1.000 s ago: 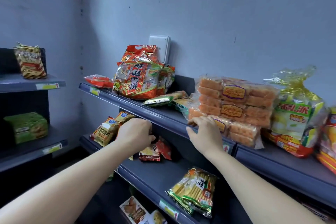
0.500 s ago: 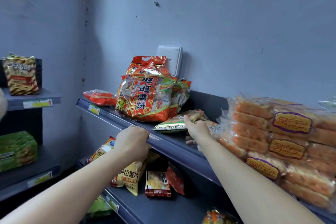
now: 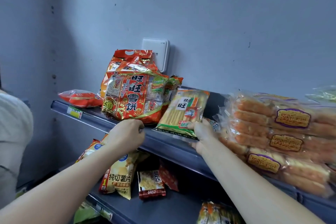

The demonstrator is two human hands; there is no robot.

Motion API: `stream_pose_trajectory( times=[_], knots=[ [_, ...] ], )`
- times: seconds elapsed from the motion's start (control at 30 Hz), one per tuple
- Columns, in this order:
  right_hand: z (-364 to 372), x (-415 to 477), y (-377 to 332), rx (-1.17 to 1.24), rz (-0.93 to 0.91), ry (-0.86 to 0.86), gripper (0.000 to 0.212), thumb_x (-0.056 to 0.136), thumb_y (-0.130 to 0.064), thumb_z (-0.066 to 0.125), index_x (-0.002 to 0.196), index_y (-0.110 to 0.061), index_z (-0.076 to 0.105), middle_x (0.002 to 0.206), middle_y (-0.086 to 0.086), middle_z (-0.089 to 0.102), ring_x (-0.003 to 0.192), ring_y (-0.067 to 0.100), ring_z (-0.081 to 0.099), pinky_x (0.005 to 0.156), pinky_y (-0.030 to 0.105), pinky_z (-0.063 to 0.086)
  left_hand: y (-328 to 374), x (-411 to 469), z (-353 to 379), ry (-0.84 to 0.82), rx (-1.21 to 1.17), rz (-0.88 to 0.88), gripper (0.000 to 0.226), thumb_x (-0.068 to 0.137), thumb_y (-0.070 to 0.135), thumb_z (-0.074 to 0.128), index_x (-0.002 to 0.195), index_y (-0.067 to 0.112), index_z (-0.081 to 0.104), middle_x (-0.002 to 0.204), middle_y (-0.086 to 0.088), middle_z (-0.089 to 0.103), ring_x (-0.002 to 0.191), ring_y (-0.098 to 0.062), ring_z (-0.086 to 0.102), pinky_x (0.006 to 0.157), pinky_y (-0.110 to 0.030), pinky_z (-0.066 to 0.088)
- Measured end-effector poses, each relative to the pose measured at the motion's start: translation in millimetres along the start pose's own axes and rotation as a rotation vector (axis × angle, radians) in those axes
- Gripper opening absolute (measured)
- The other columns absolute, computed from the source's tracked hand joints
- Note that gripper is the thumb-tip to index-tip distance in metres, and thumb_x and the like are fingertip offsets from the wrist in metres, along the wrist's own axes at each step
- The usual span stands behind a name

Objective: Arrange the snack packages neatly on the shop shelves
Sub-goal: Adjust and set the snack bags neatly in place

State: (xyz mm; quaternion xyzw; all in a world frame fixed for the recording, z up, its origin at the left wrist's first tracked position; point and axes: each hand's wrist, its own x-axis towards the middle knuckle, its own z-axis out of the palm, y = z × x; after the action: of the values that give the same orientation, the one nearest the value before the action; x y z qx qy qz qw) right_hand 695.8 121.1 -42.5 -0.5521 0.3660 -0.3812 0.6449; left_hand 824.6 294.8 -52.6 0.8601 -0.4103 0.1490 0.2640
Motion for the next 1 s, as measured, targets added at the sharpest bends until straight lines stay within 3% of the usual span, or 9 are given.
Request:
stream_pose_trajectory(
  times=[0.13, 0.23, 0.37, 0.5, 0.7, 0.83, 1.0],
  knots=[
    [-10.4, -43.2, -1.5, 0.036, -0.146, -0.125, 0.065, 0.078, -0.005, 0.066, 0.134, -0.033, 0.05, 0.13, -0.001, 0.058, 0.122, 0.026, 0.05, 0.104, 0.061, 0.037, 12.6, -9.2, -7.7, 0.015, -0.309, 0.048, 0.045, 0.098, 0.05, 0.04, 0.125, 0.019, 0.06, 0.116, -0.004, 0.066, 0.103, -0.023, 0.059, 0.081, -0.034, 0.047],
    [-23.4, -80.2, 6.3, 0.119, -0.16, -0.245, 0.057, 0.079, 0.0, 0.066, 0.128, -0.028, 0.055, 0.124, 0.005, 0.065, 0.118, 0.029, 0.058, 0.105, 0.057, 0.038, 23.8, -26.6, -10.2, 0.012, -0.633, 0.072, 0.07, 0.09, 0.062, 0.035, 0.143, 0.017, 0.041, 0.115, -0.005, 0.062, 0.103, -0.022, 0.058, 0.084, -0.035, 0.044],
    [-56.5, -121.3, 26.8, 0.118, -0.096, -0.359, 0.038, 0.084, 0.009, 0.059, 0.108, -0.02, 0.064, 0.113, 0.013, 0.069, 0.105, 0.029, 0.063, 0.103, 0.044, 0.043, 35.1, -57.9, -5.3, 0.083, -0.843, 0.083, 0.069, 0.082, 0.069, 0.051, 0.125, 0.015, 0.045, 0.102, 0.001, 0.061, 0.099, -0.022, 0.06, 0.082, -0.042, 0.051],
    [-99.5, -136.9, 57.1, -0.065, 0.019, -0.336, 0.043, 0.071, 0.005, 0.068, 0.11, -0.013, 0.066, 0.108, 0.011, 0.071, 0.11, 0.032, 0.062, 0.104, 0.045, 0.041, 36.9, -103.7, 11.8, 0.045, -0.863, 0.26, 0.053, 0.076, 0.063, 0.059, 0.105, 0.021, 0.046, 0.096, 0.016, 0.067, 0.083, -0.002, 0.066, 0.068, -0.036, 0.057],
    [-161.7, -150.6, 87.8, -0.391, 0.169, -0.383, 0.034, 0.077, 0.009, 0.068, 0.105, -0.011, 0.07, 0.104, 0.009, 0.073, 0.096, 0.021, 0.069, 0.089, 0.032, 0.052, 36.4, -158.4, 73.6, -0.112, -0.732, 0.388, 0.058, 0.076, 0.07, 0.055, 0.11, 0.024, 0.045, 0.089, 0.015, 0.07, 0.073, -0.003, 0.066, 0.056, -0.039, 0.055],
    [-198.4, -141.0, 119.6, -0.525, 0.308, -0.389, 0.029, 0.08, 0.004, 0.07, 0.104, -0.011, 0.07, 0.108, 0.011, 0.072, 0.1, 0.024, 0.068, 0.087, 0.033, 0.055, 45.4, -177.4, 119.9, -0.343, -0.659, 0.31, 0.061, 0.076, 0.075, 0.051, 0.119, 0.032, 0.041, 0.094, 0.017, 0.07, 0.08, -0.002, 0.066, 0.067, -0.037, 0.056],
    [-240.0, -118.9, 155.2, -0.551, 0.432, -0.32, 0.03, 0.083, 0.0, 0.07, 0.112, -0.007, 0.068, 0.108, 0.01, 0.072, 0.096, 0.02, 0.068, 0.071, 0.029, 0.055, 76.4, -179.4, 169.5, -0.643, -0.67, 0.122, 0.04, 0.087, 0.046, 0.063, 0.118, 0.033, 0.043, 0.1, 0.017, 0.066, 0.088, -0.001, 0.064, 0.08, -0.031, 0.054]
  ],
)
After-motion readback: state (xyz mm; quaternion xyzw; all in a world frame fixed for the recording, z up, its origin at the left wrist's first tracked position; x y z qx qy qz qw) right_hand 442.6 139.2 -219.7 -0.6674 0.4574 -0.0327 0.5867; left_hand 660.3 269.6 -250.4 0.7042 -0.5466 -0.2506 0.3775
